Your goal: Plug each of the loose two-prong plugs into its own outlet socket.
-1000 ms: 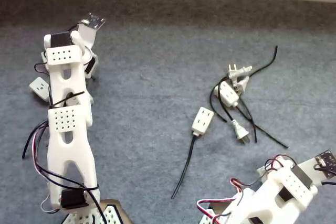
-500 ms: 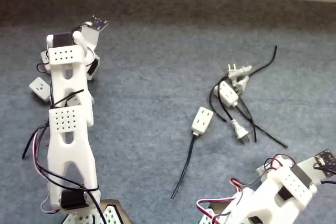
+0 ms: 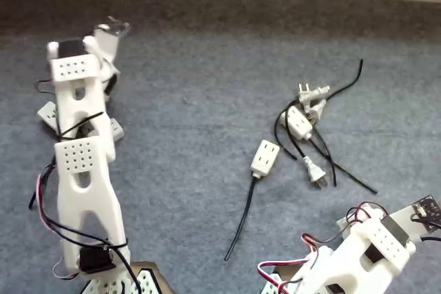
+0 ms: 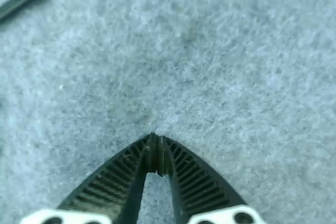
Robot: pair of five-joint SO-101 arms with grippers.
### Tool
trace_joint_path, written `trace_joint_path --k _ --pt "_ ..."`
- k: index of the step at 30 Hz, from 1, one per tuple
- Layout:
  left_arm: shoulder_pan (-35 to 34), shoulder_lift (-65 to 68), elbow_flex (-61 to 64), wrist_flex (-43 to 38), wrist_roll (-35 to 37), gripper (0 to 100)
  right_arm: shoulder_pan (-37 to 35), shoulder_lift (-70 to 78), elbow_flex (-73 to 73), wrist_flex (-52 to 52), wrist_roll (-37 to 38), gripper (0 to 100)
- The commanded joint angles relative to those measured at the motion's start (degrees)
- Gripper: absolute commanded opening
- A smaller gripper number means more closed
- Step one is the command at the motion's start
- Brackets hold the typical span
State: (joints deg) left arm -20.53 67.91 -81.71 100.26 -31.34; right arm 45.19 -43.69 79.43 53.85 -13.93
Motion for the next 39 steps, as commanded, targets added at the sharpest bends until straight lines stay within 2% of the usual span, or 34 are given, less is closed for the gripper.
trace_joint_path --k 1,6,12,16,22,29,35,39 --pt "-1.4 -11.7 -0.1 1.1 -0.4 1 -1.9 0.4 0.6 -1.4 -0.1 0.6" --pt "-0.4 -24.5 7.2 1.1 -0.4 1 -1.9 0.4 0.6 -1.4 -0.1 0.6" --pt "4.4 -46.3 26.9 1.1 -0.4 1 -1.9 0.4 0.6 -1.4 -0.1 0.6" --pt "11.2 -65.4 43.2 1.0 -0.4 1 -1.9 0.4 0.6 -1.4 -0.1 0.6" --pt "25.1 -92.3 64.7 0.2 0.0 1 -1.9 0.4 0.6 -1.4 -0.1 0.6" --pt "32.1 -113.2 82.9 -13.5 20.0 1 -1.9 0.4 0.6 -1.4 -0.1 0.6" --pt "45.2 -128.8 103.1 -21.7 21.8 1 -1.9 0.4 0.6 -1.4 0.0 0.6" --pt "50.9 -141.1 115.9 -30.2 27.6 1 -1.9 0.4 0.6 -1.1 7.0 0.6"
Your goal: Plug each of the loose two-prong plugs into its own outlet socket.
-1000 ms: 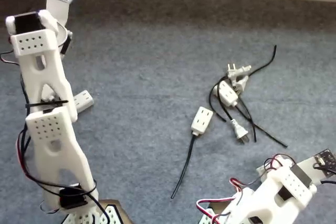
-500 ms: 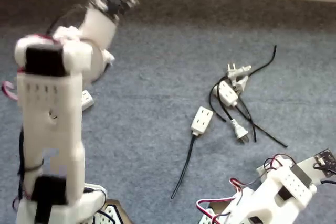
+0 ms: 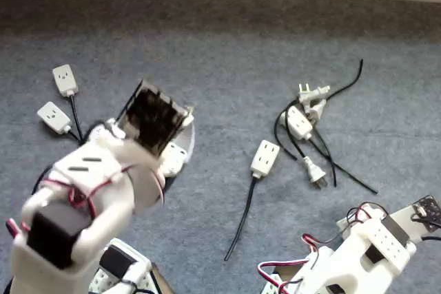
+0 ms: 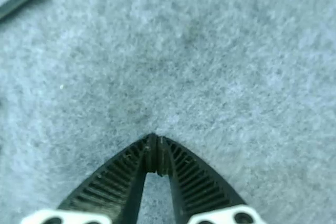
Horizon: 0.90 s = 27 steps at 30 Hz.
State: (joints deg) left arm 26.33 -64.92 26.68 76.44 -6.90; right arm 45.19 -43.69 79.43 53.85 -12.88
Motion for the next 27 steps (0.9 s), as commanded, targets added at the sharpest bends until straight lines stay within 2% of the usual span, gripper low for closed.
trace_joint_path --k 1,6,12,15,20,27 --pt "5.2 -11.5 10.8 -8.4 4.0 1 -1.9 0.4 0.6 -1.0 7.4 0.6" --pt "10.2 -27.1 27.6 -17.9 4.8 1 -1.9 0.4 0.6 -1.0 8.1 0.6" --pt "10.6 -40.6 37.5 -20.4 4.7 1 -2.5 0.0 0.1 -0.9 8.4 0.6" --pt "10.9 -39.3 39.7 -21.1 4.6 1 -8.4 -0.1 -0.1 -0.9 8.4 0.6" --pt "10.9 -39.2 44.4 -29.5 4.7 1 -21.1 -0.1 -8.0 3.0 8.4 0.6" --pt "10.8 -39.2 56.3 -42.9 4.9 1 -26.3 -0.1 -25.3 3.7 8.4 0.6"
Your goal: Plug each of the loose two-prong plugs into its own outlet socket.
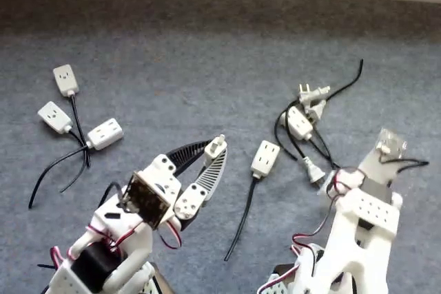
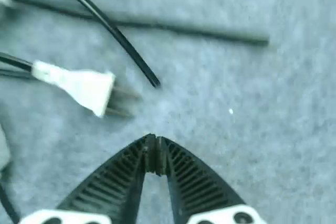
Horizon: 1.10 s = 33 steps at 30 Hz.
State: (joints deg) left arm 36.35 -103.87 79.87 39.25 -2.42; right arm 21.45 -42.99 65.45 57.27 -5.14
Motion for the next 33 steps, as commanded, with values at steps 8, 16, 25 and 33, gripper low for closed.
trace_joint_path --k 8,16,25,33 --pt "0.3 -0.3 10.8 -11.3 8.4 1 1.5 -0.9 -37.0 14.1 4.0 0.6" --pt "0.7 0.0 17.2 -22.6 13.3 1 -14.5 -1.4 -56.6 30.2 14.0 0.6" --pt "0.8 0.0 17.2 -20.5 13.3 1 -41.4 -20.5 -58.5 33.8 23.4 0.6" --pt "8.5 0.0 17.2 -20.2 13.0 1 -53.2 -33.6 -38.0 27.7 29.2 0.6"
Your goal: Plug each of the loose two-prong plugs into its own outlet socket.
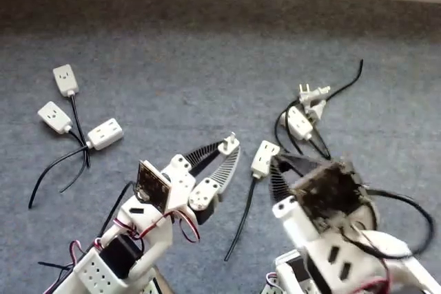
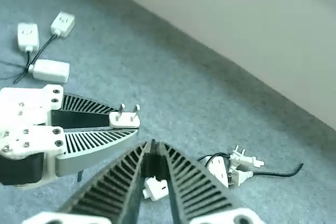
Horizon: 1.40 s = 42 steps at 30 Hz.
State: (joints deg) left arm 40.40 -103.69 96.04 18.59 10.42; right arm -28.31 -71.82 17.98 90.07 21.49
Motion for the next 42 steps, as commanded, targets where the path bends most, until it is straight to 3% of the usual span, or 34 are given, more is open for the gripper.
trace_joint_path --k 1,8,21,30,38,42 --pt "5.8 -0.1 1.0 0.4 0.2 1 -3.9 -6.6 12.2 -6.9 2.8 0.6" --pt "7.7 0.0 1.0 0.4 0.2 1 -4.7 -13.9 23.1 -16.4 2.4 0.6" --pt "7.9 0.0 1.0 1.3 0.1 1 -12.0 -13.7 19.5 -17.4 2.4 0.6" --pt "7.7 -0.5 0.8 1.3 0.1 1 -11.6 -8.9 33.6 -27.9 2.4 0.6" --pt "7.0 -0.6 -0.1 1.3 0.1 1 -1.0 -9.1 38.4 -29.5 3.4 0.6" --pt "3.2 -0.6 -2.4 1.3 0.2 1 2.9 -9.1 48.4 -37.8 6.5 0.6"
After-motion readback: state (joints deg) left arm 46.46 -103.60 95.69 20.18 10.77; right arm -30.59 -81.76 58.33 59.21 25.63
